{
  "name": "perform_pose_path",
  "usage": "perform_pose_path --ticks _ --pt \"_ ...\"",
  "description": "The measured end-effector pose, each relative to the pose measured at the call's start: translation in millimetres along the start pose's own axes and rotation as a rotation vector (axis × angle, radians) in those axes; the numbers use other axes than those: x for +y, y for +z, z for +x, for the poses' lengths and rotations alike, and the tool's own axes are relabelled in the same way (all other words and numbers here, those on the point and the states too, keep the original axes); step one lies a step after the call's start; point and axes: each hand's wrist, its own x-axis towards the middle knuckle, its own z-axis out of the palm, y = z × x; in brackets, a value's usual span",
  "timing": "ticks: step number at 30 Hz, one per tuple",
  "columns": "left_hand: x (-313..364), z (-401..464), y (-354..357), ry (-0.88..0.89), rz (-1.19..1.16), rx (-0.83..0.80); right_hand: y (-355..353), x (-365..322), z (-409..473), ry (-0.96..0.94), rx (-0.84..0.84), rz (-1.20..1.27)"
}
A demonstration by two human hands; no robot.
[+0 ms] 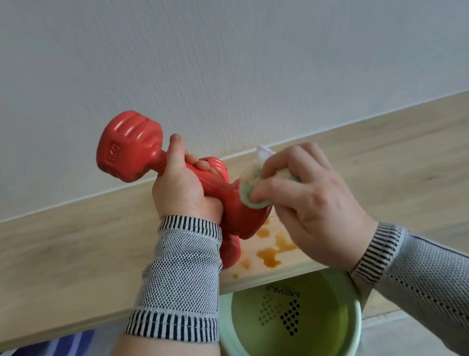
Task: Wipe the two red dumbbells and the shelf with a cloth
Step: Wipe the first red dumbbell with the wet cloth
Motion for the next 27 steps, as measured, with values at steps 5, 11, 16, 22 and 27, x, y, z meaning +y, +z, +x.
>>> perform_pose_path --ticks 5,11,16,22,27 --pt "-0.2 -2.2 0.8 -0.011 -0.042 -0.008 2.0 14.7 4.1 0.126 0.006 -0.012" --pt "0.5 1.3 -1.2 -0.017 -0.014 0.000 2.7 0.2 -0.5 0.013 -0.032 0.017" --pt "0.5 -1.7 1.8 -0.070 -0.063 -0.047 1.2 14.1 7.0 0.134 0.015 0.014" --pt "0.1 3.7 -2.2 -0.112 -0.065 -0.024 1.0 -0.8 3.6 0.001 -0.024 0.024" --pt "-2.0 0.4 -0.2 -0.105 -0.072 -0.065 0.3 13.1 8.2 0.163 -0.005 0.041"
